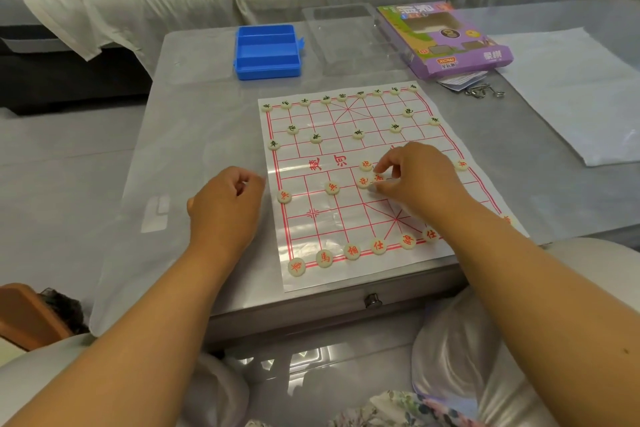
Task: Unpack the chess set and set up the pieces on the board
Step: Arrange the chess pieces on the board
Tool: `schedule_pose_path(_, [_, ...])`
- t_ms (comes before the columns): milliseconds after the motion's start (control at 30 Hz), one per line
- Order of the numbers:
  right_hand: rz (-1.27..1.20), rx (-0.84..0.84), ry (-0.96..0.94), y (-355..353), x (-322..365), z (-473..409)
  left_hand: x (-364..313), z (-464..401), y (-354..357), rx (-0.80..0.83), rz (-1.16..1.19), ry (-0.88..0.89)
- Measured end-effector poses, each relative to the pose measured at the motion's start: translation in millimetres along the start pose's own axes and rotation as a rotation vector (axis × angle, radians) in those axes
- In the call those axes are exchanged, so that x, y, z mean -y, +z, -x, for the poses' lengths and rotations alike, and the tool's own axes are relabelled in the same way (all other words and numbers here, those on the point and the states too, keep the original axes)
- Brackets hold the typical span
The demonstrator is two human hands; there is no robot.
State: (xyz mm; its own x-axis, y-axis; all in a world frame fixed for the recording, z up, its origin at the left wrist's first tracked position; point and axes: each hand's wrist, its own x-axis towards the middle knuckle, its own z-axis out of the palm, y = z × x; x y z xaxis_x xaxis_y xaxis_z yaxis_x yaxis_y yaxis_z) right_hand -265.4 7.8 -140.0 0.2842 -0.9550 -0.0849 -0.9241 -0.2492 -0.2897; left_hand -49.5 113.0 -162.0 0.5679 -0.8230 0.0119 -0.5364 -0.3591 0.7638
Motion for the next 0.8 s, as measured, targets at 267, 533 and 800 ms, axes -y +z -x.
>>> schedule_pose_path(267, [0.051,-0.017,0.018,7.5,-2.8,-3.6,5.2,3.6,5.6,-0.050,0.008,0.073])
schedule_pose_path(533, [0.004,-0.061,-0.056,8.7,4.7,-0.7,3.8,4.8,5.2,-0.072,0.003,0.088])
schedule_pose_path(800, [0.008,-0.059,-0.093,6.2,16.6,2.8,4.4,3.5,6.1,-0.066,-0.003,0.081])
